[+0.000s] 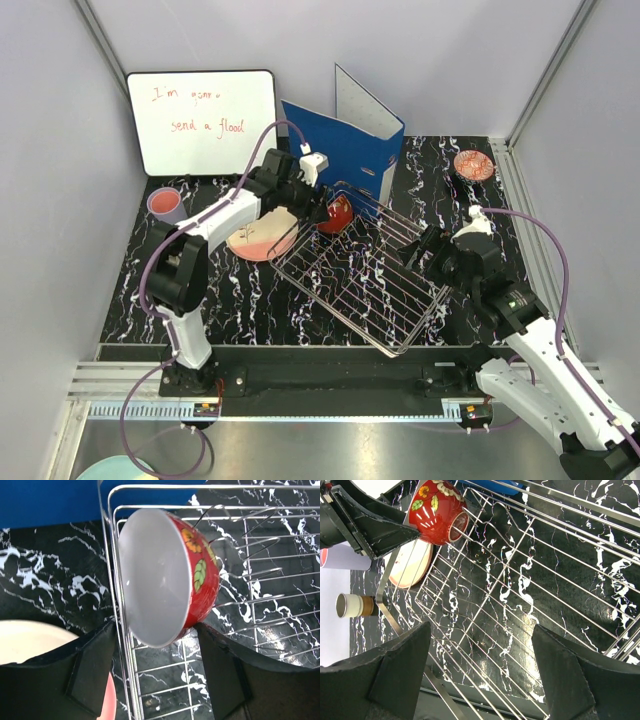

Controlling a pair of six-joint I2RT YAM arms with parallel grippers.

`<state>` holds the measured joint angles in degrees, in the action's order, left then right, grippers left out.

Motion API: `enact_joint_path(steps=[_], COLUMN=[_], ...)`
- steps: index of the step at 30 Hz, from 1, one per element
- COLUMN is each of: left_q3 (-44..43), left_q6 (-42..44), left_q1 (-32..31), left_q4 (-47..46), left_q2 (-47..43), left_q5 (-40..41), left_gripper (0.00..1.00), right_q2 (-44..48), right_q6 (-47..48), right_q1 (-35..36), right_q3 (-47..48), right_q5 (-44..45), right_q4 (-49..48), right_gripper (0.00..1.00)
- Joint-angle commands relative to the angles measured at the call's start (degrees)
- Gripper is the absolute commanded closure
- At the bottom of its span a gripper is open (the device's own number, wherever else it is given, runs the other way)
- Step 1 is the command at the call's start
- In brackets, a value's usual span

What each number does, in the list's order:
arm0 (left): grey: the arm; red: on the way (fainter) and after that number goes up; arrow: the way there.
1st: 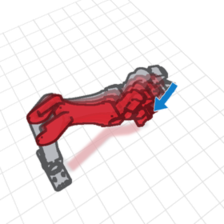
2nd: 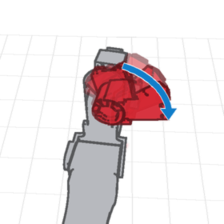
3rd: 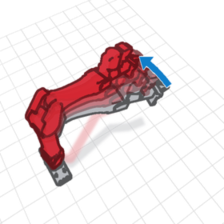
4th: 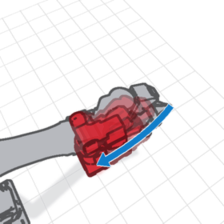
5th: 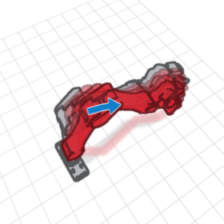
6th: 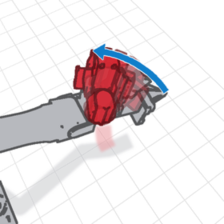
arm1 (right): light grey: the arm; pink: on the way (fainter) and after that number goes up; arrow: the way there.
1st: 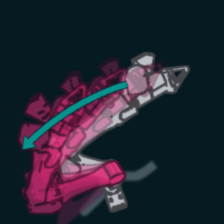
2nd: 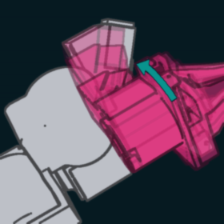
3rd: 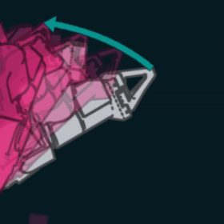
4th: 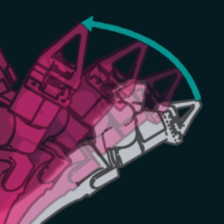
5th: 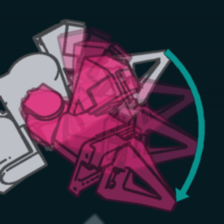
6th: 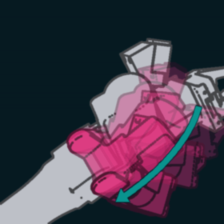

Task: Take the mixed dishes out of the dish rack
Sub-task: Adjust the dish rack at the center of the board.

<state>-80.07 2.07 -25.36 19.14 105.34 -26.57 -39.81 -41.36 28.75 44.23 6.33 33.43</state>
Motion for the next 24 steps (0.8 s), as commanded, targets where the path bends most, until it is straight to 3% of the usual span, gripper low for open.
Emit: enact_joint_path(steps=[1,7,10,15,20,24], left_q3=[-0.26,1.5,3.77,2.73,-0.26,2.72], left_q6=[0.83,0.31,-0.04,0.83,2.41,2.33], left_q1=[-1.61,-3.64,-4.17,-3.73,-2.94,-2.94], left_q4=[-7.62,-9.46,-11.3,-10.27,-5.52,-6.12], left_q2=[0.39,0.74,-0.66,-5.23,-6.55,-7.87], left_q5=[-2.44,-3.58,-1.39,9.5,12.24,12.07], left_gripper=[0.32,0.37,0.38,0.33,0.32,0.34], right_q2=[-0.17,-0.97,-0.97,-0.79,-0.88,-1.06], right_q6=[0.41,0.14,-0.12,-0.3,-0.56,-0.73], right_q1=[-0.19,-0.19,-0.19,-0.28,-0.19,-0.19], right_q3=[-0.02,-0.81,-0.98,-1.16,-1.42,-1.86], right_q5=[-0.35,-0.53,-0.7,-0.97,-1.14,-1.05], right_q4=[-0.65,-1.52,-1.61,-1.61,-2.14,-2.67], right_gripper=[0.11,0.11,0.11,0.11,0.11,0.11])
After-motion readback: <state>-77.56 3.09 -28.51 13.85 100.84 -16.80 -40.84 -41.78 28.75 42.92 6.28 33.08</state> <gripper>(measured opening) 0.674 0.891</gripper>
